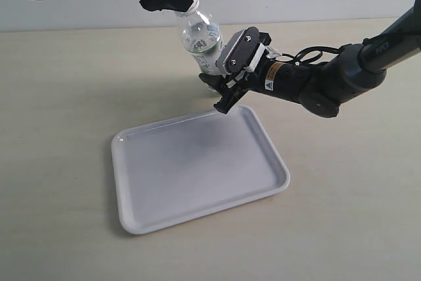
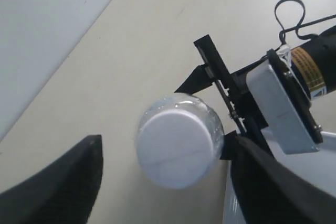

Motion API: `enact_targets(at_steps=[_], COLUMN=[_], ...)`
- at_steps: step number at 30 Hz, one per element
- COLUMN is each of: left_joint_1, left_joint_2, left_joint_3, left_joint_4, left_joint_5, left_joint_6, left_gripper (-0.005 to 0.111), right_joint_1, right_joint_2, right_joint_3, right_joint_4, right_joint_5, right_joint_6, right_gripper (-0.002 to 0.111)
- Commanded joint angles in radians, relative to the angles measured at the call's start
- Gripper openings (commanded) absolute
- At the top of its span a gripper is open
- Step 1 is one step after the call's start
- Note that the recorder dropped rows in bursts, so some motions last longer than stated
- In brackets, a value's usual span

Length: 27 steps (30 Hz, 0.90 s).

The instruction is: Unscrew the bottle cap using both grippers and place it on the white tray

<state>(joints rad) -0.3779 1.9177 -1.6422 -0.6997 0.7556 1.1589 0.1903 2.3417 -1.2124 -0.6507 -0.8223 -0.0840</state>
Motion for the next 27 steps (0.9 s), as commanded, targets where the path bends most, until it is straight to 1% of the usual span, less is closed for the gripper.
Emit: enact_targets(at_steps=[1,8,13,15,18,27], left_joint_1=[-0.004,-0.008,-0.022,-0.027,-0.033,-0.033], left_joint_2=[-0.01,-0.01,-0.01,-0.01,-0.01,-0.004], left_joint_3=[-0.001,-0.001,-0.001,-0.001,-0.001,-0.001], left_joint_4=[0.06,0.063,0.063,0.059,0.053,0.023], left_joint_5=[-0.005,-0.001,0.0,0.0,-0.002,-0.002], left_joint_6=[0.024,0.16,0.343,0.383,0.407,0.4], left_gripper=[0.069,0.069,0.069,0.069,0.069,0.069], right_joint_1=[-0.005,-0.005,-0.005,-0.005,-0.005,-0.005], right_joint_2=[-0.007,-0.007,-0.007,-0.007,-0.007,-0.007], right_joint_3=[-0.005,-0.005,-0.005,-0.005,-0.005,-0.005], right_joint_4=[0.015,0.015,0.015,0.015,0.015,0.015], right_joint_5=[-0.019,-0.016,-0.016,-0.016,-0.016,-0.016], right_joint_6=[0.004,0.004,0.004,0.004,0.004,0.004], right_gripper=[0.0,0.0,0.0,0.0,0.0,0.0])
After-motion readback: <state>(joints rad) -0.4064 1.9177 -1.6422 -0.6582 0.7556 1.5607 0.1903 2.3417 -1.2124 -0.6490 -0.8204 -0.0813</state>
